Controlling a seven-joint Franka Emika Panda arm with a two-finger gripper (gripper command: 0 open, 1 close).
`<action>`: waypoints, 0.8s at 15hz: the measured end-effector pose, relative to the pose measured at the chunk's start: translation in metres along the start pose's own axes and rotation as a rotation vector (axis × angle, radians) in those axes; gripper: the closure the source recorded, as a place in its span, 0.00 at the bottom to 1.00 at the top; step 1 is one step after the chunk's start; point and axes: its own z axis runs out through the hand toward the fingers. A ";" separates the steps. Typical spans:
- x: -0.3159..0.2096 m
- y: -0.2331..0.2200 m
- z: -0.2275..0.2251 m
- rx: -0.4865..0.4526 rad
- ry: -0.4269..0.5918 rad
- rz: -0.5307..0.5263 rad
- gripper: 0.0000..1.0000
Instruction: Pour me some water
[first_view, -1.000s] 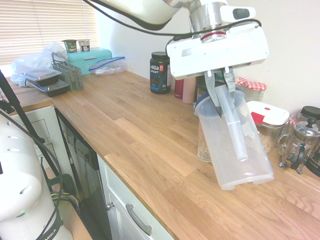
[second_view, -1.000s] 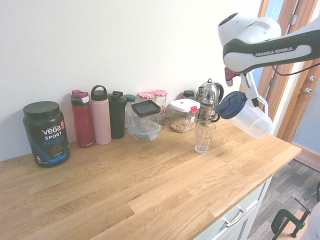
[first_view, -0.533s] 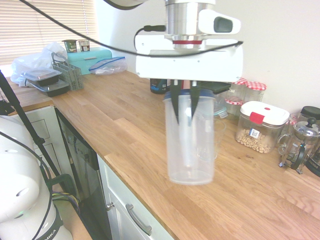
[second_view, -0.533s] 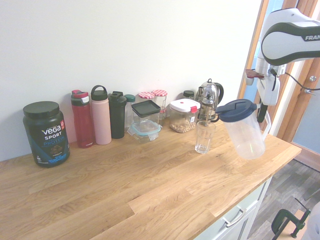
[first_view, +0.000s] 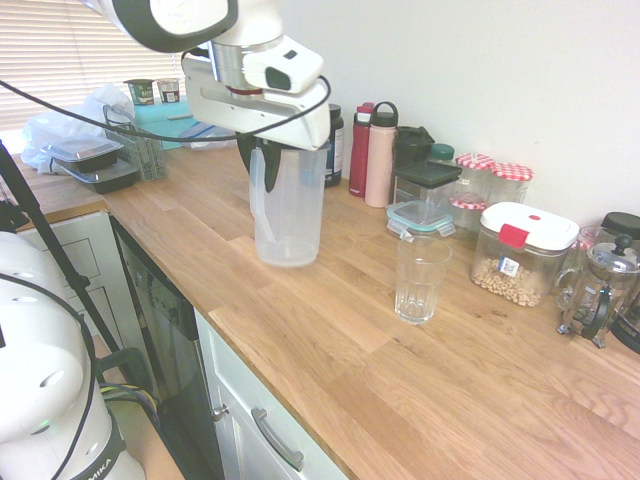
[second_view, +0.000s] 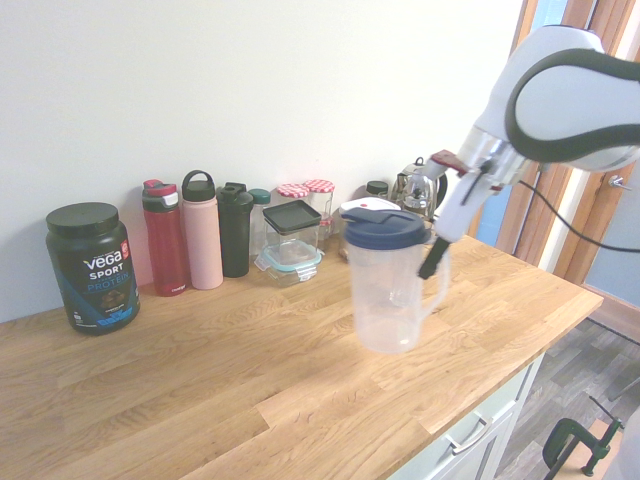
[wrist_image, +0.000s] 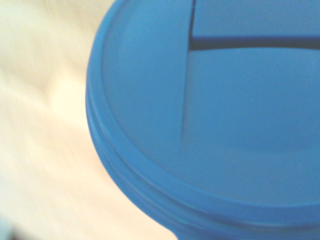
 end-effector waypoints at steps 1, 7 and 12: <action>-0.010 -0.024 0.009 0.027 0.044 0.017 1.00; -0.016 -0.087 0.082 0.023 0.067 0.038 1.00; -0.017 -0.112 0.096 0.042 0.040 0.003 1.00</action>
